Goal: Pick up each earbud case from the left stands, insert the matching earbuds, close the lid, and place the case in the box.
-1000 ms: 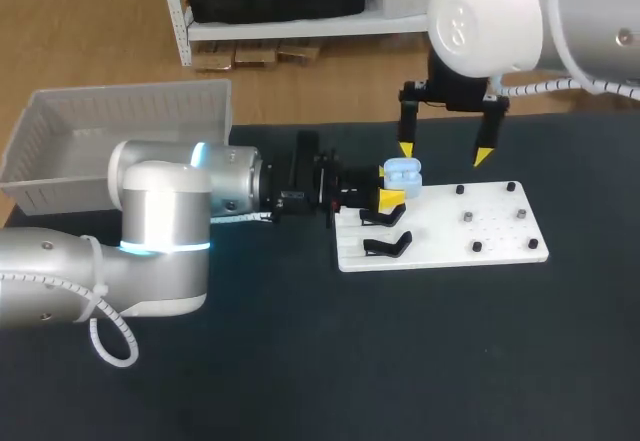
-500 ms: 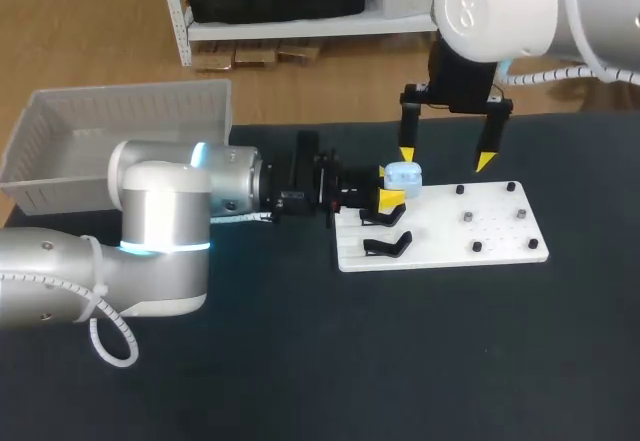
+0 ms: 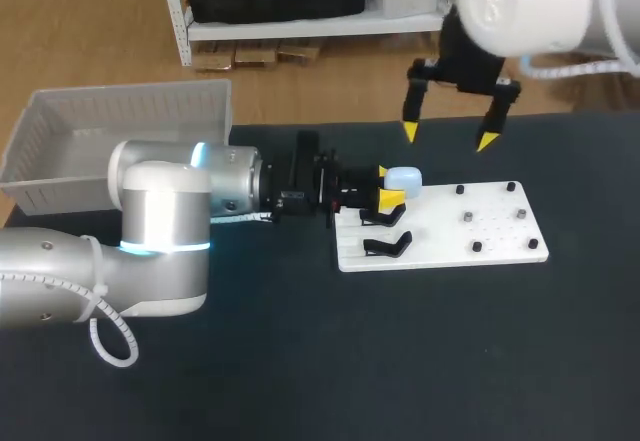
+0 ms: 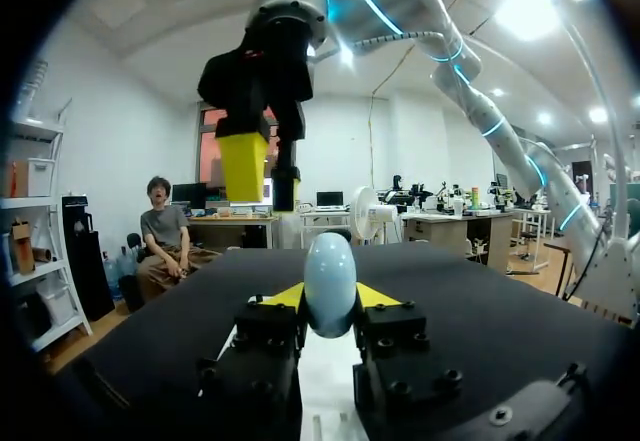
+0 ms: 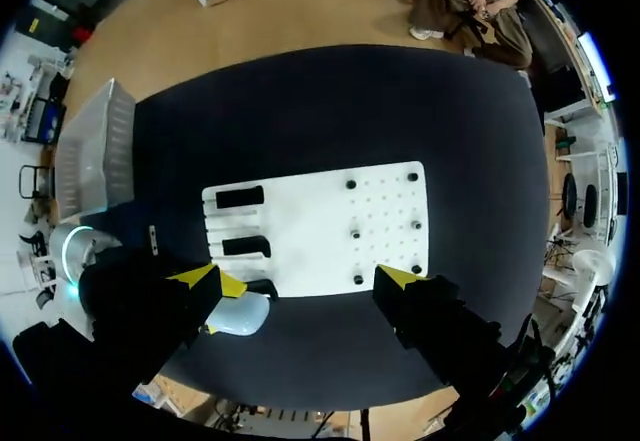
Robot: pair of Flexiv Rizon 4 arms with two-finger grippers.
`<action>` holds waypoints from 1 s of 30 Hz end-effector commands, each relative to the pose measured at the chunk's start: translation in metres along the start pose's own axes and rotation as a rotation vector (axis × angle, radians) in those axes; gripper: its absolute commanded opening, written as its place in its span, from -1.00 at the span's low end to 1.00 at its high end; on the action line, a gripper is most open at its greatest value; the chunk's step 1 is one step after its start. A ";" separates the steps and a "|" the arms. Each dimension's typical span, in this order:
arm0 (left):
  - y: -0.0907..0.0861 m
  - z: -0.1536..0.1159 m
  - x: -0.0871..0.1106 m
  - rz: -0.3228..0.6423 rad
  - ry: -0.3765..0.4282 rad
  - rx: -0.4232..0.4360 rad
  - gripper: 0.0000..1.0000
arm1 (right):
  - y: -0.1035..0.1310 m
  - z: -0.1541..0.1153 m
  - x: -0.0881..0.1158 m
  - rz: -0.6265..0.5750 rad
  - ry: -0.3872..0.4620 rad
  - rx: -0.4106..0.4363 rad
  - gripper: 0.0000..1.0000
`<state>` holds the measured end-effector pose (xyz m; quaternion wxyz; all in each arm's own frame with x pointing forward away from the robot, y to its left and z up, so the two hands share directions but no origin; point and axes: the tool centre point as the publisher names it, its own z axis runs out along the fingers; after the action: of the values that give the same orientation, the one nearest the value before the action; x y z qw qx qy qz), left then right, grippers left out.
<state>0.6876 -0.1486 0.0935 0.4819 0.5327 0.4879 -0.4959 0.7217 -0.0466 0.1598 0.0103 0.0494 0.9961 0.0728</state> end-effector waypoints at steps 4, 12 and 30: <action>-0.001 -0.007 -0.006 0.009 0.001 -0.015 -1.00 | -0.042 -0.020 0.031 0.013 -0.176 -0.054 1.00; 0.001 -0.065 -0.053 0.059 0.073 -0.141 -1.00 | -0.067 -0.021 0.043 0.053 -0.178 -0.099 1.00; 0.003 -0.224 -0.092 -0.007 0.344 -0.565 -1.00 | -0.067 -0.021 0.043 0.053 -0.178 -0.099 1.00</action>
<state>0.7211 0.0347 0.1822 0.4876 0.5003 0.6413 -0.3172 0.6761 -0.1102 0.1706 0.0805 0.0780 0.9865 0.1193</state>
